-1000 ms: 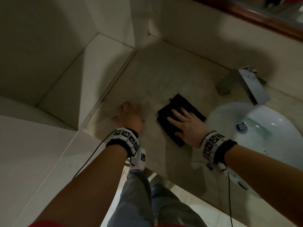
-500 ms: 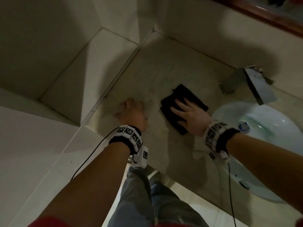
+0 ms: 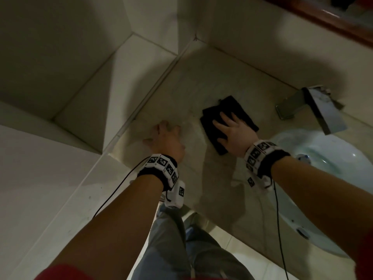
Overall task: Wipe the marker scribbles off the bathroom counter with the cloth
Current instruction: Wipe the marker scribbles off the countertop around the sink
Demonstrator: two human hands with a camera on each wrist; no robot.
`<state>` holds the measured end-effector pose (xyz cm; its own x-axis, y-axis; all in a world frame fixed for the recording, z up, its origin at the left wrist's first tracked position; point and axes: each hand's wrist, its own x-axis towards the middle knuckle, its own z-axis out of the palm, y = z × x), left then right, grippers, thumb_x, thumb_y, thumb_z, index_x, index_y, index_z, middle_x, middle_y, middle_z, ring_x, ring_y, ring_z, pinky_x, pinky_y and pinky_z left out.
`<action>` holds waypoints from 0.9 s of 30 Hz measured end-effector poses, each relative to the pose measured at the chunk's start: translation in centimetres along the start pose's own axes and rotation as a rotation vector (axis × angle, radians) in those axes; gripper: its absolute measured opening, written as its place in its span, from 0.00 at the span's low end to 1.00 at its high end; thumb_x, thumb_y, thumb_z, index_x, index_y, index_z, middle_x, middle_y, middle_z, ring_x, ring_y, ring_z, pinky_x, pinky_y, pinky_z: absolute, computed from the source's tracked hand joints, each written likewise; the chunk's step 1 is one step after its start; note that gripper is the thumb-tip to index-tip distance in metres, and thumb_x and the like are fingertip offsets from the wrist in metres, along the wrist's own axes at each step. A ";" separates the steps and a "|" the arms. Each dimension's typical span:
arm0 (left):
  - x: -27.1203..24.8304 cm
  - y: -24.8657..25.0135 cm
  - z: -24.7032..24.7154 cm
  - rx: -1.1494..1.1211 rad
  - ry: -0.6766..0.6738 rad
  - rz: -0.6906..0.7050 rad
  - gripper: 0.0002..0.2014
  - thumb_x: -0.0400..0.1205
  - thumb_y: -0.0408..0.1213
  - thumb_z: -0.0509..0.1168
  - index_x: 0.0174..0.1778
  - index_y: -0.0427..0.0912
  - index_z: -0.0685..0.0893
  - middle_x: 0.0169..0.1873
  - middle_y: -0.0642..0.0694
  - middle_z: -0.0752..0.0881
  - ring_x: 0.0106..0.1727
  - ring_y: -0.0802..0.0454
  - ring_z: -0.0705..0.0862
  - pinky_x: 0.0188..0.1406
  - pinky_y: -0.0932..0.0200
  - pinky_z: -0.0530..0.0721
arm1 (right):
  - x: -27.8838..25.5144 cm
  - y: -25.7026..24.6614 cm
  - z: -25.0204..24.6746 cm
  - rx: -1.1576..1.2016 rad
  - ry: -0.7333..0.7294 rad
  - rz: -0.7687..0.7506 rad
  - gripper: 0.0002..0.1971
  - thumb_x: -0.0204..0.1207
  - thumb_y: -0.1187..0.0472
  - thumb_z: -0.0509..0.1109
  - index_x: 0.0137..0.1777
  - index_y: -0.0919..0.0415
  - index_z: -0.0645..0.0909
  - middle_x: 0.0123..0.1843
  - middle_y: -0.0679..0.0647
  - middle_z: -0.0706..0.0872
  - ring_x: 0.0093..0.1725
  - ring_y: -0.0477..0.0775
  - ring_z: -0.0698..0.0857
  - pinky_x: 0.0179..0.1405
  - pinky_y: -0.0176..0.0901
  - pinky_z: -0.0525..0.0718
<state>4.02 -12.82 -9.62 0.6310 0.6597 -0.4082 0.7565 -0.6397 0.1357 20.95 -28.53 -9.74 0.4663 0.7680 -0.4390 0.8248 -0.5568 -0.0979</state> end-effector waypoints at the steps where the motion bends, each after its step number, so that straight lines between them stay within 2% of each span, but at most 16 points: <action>1: 0.0 0.1 -0.1 0.008 -0.002 -0.001 0.28 0.75 0.51 0.70 0.71 0.62 0.72 0.76 0.45 0.61 0.76 0.39 0.61 0.67 0.25 0.67 | -1.0 0.2 0.4 0.003 -0.001 0.011 0.32 0.83 0.42 0.59 0.85 0.39 0.51 0.88 0.47 0.46 0.86 0.61 0.47 0.83 0.59 0.57; 4: -0.2 0.2 -0.4 0.019 -0.007 0.004 0.28 0.75 0.51 0.70 0.71 0.61 0.71 0.76 0.45 0.61 0.75 0.40 0.61 0.66 0.26 0.68 | -2.1 0.1 0.4 0.062 0.023 0.026 0.30 0.82 0.43 0.62 0.83 0.41 0.59 0.87 0.48 0.53 0.85 0.61 0.53 0.80 0.60 0.65; 6: -0.3 0.2 -0.6 0.033 -0.009 0.013 0.28 0.76 0.52 0.69 0.72 0.60 0.71 0.76 0.45 0.62 0.75 0.40 0.61 0.65 0.27 0.70 | -2.0 0.0 -0.4 0.158 0.144 0.043 0.26 0.81 0.47 0.65 0.79 0.45 0.70 0.83 0.52 0.63 0.80 0.63 0.64 0.74 0.57 0.72; 8: -0.4 0.2 -0.6 0.044 -0.006 0.019 0.28 0.75 0.52 0.69 0.71 0.60 0.71 0.76 0.45 0.62 0.75 0.40 0.62 0.64 0.29 0.71 | -1.9 0.0 -1.1 0.228 0.302 0.125 0.21 0.80 0.51 0.67 0.73 0.49 0.76 0.74 0.56 0.71 0.70 0.62 0.74 0.62 0.52 0.80; 9: -0.4 0.2 -0.6 0.041 -0.006 0.021 0.27 0.75 0.52 0.69 0.71 0.60 0.71 0.75 0.45 0.62 0.75 0.40 0.62 0.63 0.30 0.72 | -1.7 0.1 -1.2 0.242 0.322 0.182 0.19 0.80 0.52 0.67 0.71 0.49 0.76 0.69 0.56 0.73 0.65 0.61 0.76 0.55 0.51 0.81; 11: -0.3 0.1 -0.8 0.033 -0.016 0.026 0.27 0.75 0.52 0.70 0.71 0.60 0.72 0.75 0.45 0.62 0.74 0.40 0.62 0.63 0.30 0.72 | -1.2 0.2 -1.3 0.253 0.232 0.275 0.18 0.81 0.51 0.65 0.70 0.48 0.74 0.64 0.56 0.74 0.57 0.61 0.80 0.46 0.49 0.80; 13: -0.1 0.0 -1.0 0.029 -0.027 0.033 0.27 0.74 0.52 0.71 0.70 0.58 0.74 0.73 0.44 0.63 0.73 0.39 0.63 0.62 0.31 0.73 | -0.6 0.2 -0.9 0.257 0.132 0.299 0.18 0.81 0.49 0.65 0.69 0.47 0.71 0.62 0.58 0.74 0.53 0.62 0.82 0.41 0.47 0.78; 16: 0.1 -0.1 -1.5 0.050 -0.025 0.060 0.26 0.72 0.53 0.73 0.66 0.56 0.77 0.70 0.43 0.67 0.69 0.38 0.66 0.59 0.36 0.73 | -0.1 -0.2 -0.8 0.262 0.094 0.317 0.18 0.80 0.49 0.65 0.68 0.47 0.69 0.60 0.58 0.74 0.43 0.59 0.79 0.35 0.45 0.75; 21: 1.7 -0.6 -2.8 0.023 -0.036 0.110 0.16 0.78 0.48 0.67 0.61 0.53 0.80 0.66 0.42 0.71 0.65 0.38 0.69 0.58 0.39 0.75 | -0.8 -1.7 -0.3 0.300 0.021 0.303 0.15 0.79 0.48 0.65 0.61 0.49 0.68 0.54 0.57 0.75 0.40 0.60 0.79 0.36 0.49 0.81; 24: 3.2 -0.7 -3.4 -0.006 0.001 0.129 0.17 0.78 0.45 0.67 0.63 0.51 0.81 0.69 0.42 0.71 0.67 0.38 0.68 0.60 0.40 0.73 | -1.3 -2.6 0.9 0.310 0.076 0.291 0.10 0.79 0.50 0.63 0.56 0.50 0.70 0.51 0.56 0.75 0.37 0.59 0.79 0.33 0.49 0.81; 27: 4.1 -0.8 -3.2 -0.013 0.030 0.134 0.22 0.76 0.45 0.69 0.67 0.52 0.78 0.74 0.43 0.67 0.72 0.39 0.65 0.62 0.39 0.71 | -1.5 -3.0 1.4 0.304 0.138 0.299 0.10 0.81 0.52 0.62 0.59 0.53 0.71 0.50 0.55 0.73 0.36 0.57 0.77 0.32 0.50 0.80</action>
<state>6.52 -8.38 -8.54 0.7314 0.5803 -0.3582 0.6671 -0.7179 0.1991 17.30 -28.51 -10.06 0.7251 0.5826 -0.3671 0.5253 -0.8127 -0.2522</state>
